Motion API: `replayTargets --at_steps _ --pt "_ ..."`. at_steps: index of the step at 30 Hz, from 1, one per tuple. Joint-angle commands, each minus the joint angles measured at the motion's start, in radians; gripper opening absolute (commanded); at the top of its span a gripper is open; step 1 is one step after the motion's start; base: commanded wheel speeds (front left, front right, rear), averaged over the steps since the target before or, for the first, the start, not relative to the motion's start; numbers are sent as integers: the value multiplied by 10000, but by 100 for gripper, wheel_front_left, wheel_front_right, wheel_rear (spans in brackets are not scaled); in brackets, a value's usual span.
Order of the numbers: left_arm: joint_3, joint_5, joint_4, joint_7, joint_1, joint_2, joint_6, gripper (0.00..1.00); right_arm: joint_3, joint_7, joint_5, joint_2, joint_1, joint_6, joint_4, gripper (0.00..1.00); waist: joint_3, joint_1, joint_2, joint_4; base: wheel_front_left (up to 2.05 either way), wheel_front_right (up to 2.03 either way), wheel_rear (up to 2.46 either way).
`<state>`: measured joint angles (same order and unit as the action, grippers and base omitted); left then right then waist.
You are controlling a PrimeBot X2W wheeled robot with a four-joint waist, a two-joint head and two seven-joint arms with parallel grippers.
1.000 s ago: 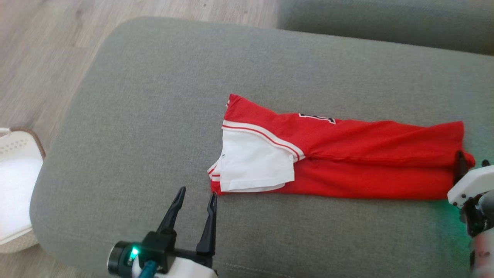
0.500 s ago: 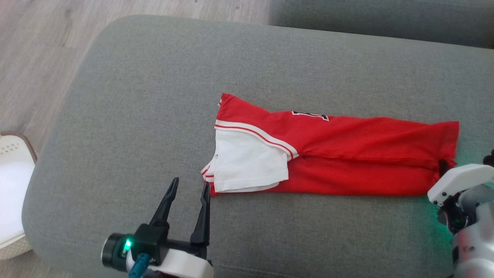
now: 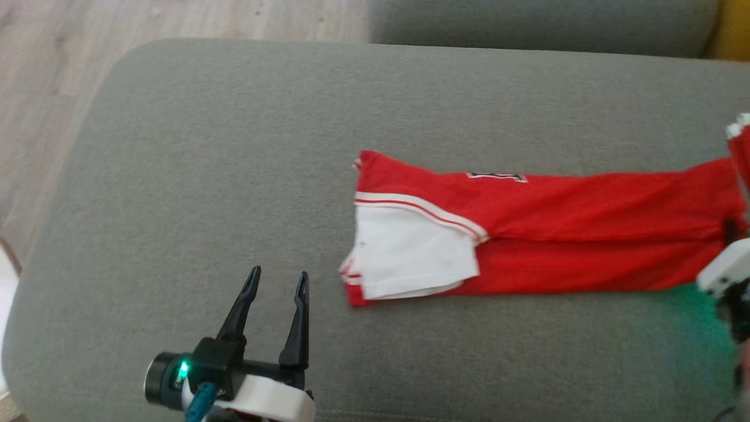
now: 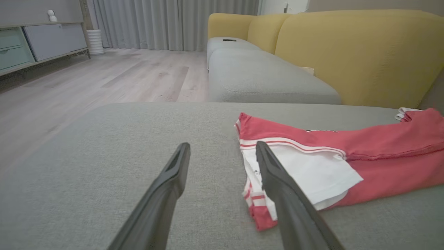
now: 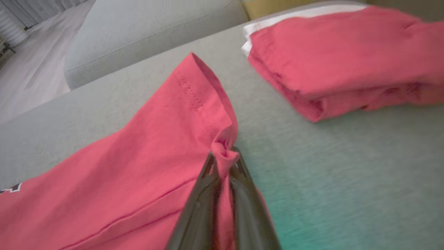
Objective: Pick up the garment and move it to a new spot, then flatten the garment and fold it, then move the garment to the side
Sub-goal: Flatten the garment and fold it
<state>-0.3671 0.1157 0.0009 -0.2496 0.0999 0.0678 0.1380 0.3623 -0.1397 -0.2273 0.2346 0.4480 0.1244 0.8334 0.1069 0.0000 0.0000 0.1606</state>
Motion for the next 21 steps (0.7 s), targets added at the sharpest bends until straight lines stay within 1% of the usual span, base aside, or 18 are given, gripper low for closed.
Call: replayTargets --at_steps 1,3,4,5,7,8,10,13,16,19,21 --pt "373 -109 -323 -122 -201 -98 -70 100 -121 -32 53 468 436 63 -465 0 9 0 0 -232 0 0 0" --pt "388 -141 -313 -122 -248 -108 -124 100 -117 -196 47 689 531 63 -678 0 -28 0 0 -373 0 0 0" --pt "424 -164 -294 -122 -254 -118 -129 100 -174 -431 -80 682 644 63 -1019 0 -94 0 0 -499 0 0 0" --pt "466 -169 -283 -122 -235 -126 -132 100 -308 -701 -405 470 685 63 -1515 0 -174 0 0 -595 0 0 0" --pt "477 -170 -235 -122 -199 -133 -152 100 -448 -1016 -995 61 612 63 -2138 0 -302 0 0 -640 0 0 0" --pt "477 -170 -235 -122 -199 -133 -152 100 -448 -1016 -995 61 612 63 -2138 0 -302 0 0 -640 0 0 0" --pt "448 -163 -149 -122 -133 -139 -195 100 -719 -1360 -1597 -345 329 63 -2883 0 -491 0 0 -619 0 0 0" --pt "393 -161 -91 -122 -34 -148 -237 100 -1108 -1821 -2226 -889 -250 63 -4042 0 -735 0 0 -487 0 0 0" --pt "369 -152 -102 -122 18 -154 -248 100 -1559 -2185 -2580 -1317 -788 63 -5045 0 -877 0 0 -244 0 0 0" --pt "335 -143 -90 -122 68 -160 -266 100 -2112 -2390 -2830 -1637 -1158 63 -5713 0 -958 0 0 76 0 0 0" --pt "299 -138 -66 -122 103 -162 -296 100 -2527 -2482 -3034 -1768 -1318 63 -5921 0 -989 0 0 304 0 0 0"
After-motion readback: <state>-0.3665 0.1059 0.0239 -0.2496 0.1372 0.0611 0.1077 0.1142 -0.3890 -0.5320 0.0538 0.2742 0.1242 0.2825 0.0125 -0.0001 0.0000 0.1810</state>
